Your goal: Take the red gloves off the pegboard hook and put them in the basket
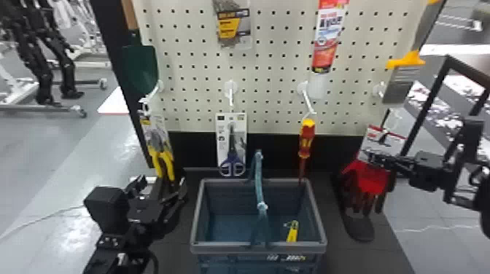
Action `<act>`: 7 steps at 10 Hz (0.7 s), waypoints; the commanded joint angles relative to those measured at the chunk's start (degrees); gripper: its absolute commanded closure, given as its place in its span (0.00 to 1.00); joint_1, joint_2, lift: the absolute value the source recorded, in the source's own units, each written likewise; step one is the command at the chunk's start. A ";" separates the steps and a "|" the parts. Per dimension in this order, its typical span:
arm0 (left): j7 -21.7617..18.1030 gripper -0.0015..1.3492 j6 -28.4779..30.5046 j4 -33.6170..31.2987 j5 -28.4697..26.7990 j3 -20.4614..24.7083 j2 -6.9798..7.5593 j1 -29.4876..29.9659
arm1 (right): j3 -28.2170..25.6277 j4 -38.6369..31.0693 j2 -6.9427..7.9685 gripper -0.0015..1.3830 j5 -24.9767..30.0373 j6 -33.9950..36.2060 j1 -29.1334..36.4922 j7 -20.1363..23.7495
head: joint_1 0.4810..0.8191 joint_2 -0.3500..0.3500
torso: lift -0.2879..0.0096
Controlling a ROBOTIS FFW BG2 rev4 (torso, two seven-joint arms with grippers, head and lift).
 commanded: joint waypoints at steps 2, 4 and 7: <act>-0.05 0.24 -0.11 0.00 0.00 0.00 0.01 0.03 | -0.03 0.09 0.08 0.93 -0.09 -0.01 0.02 -0.02 | 0.20 0.50 | 0.63; 0.03 0.24 -0.11 0.00 0.09 0.18 0.01 0.11 | -0.03 0.18 0.08 0.93 -0.09 -0.01 0.11 -0.02 | 0.20 0.50 | 0.63; -0.05 0.24 -0.29 0.00 0.09 0.35 0.01 0.20 | 0.06 0.18 0.08 0.93 -0.09 -0.01 0.11 -0.10 | 0.20 0.50 | 0.63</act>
